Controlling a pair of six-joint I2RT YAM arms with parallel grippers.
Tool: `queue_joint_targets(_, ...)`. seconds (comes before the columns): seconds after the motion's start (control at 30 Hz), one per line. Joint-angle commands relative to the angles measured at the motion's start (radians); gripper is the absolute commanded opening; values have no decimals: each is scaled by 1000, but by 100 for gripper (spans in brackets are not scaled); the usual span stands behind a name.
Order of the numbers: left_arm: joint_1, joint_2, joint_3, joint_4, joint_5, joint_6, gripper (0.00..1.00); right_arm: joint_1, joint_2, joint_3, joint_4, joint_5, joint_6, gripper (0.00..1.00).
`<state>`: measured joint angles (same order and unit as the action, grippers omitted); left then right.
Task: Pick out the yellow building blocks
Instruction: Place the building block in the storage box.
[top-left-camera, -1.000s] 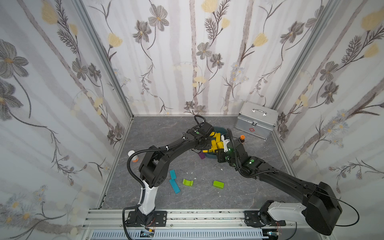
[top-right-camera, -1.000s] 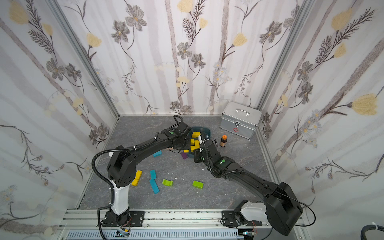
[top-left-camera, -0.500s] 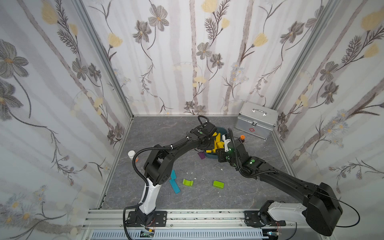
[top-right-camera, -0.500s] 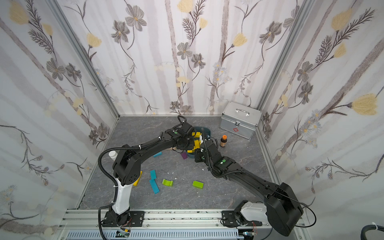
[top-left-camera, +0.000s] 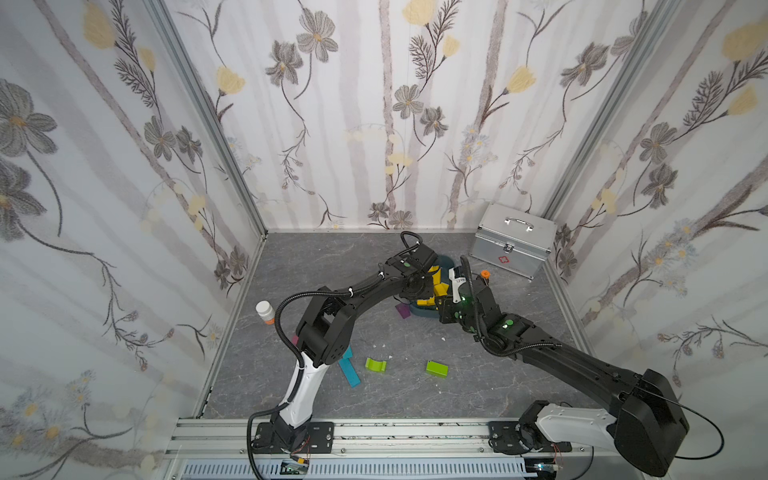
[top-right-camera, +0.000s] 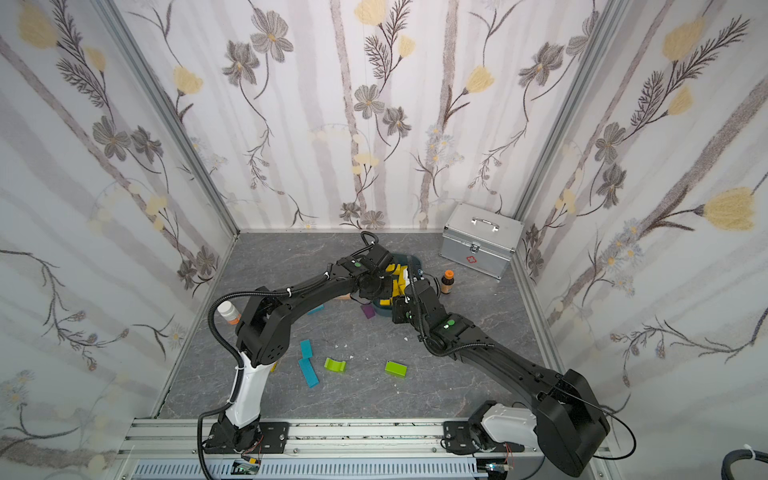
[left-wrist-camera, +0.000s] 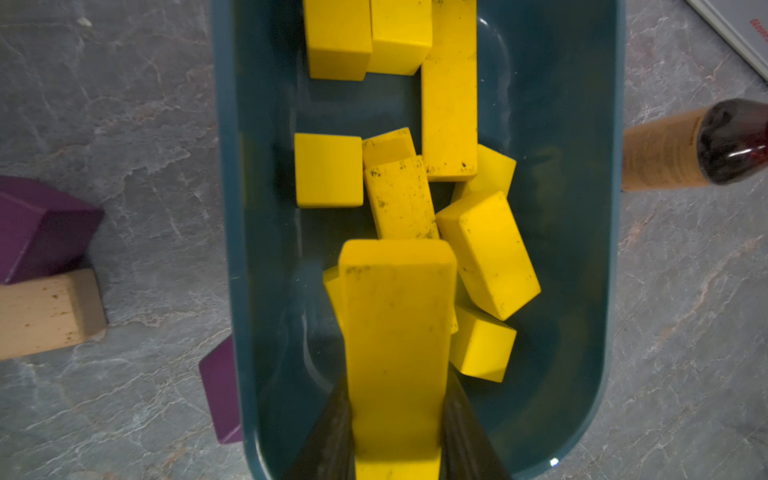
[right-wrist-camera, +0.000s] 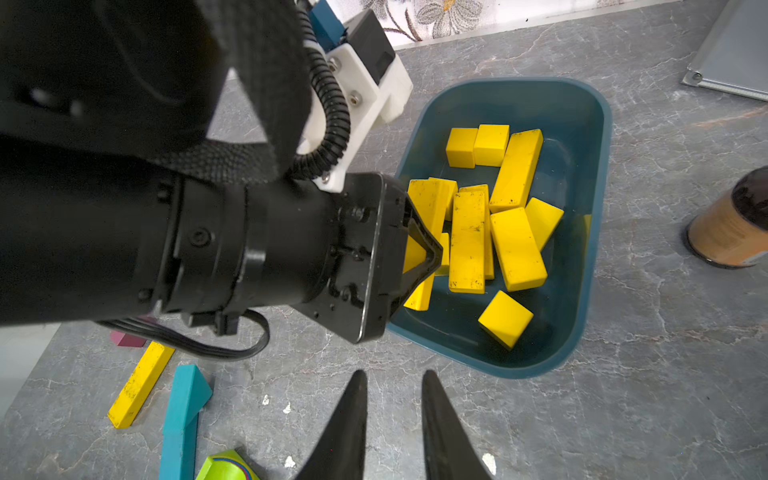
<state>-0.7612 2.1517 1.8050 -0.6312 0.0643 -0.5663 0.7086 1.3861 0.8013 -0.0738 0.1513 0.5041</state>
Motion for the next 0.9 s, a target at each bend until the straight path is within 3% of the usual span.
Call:
queue_joint_targets(0.0, 0, 5, 13, 25, -7, -17, 13, -3, -3, 1, 22, 13, 5, 26)
queue_joint_targets(0.13, 0, 4, 14, 23, -16, -23, 35, -5, 0, 3, 22, 9, 1, 26)
queue_joint_targets(0.2, -1, 2, 14, 19, -21, -23, 41, -5, 4, 6, 19, 6, -2, 26)
queue_joint_targets(0.87, -1, -112, -91, 64, -68, 0, 43, -9, 39, 60, 0, -9, -20, 26)
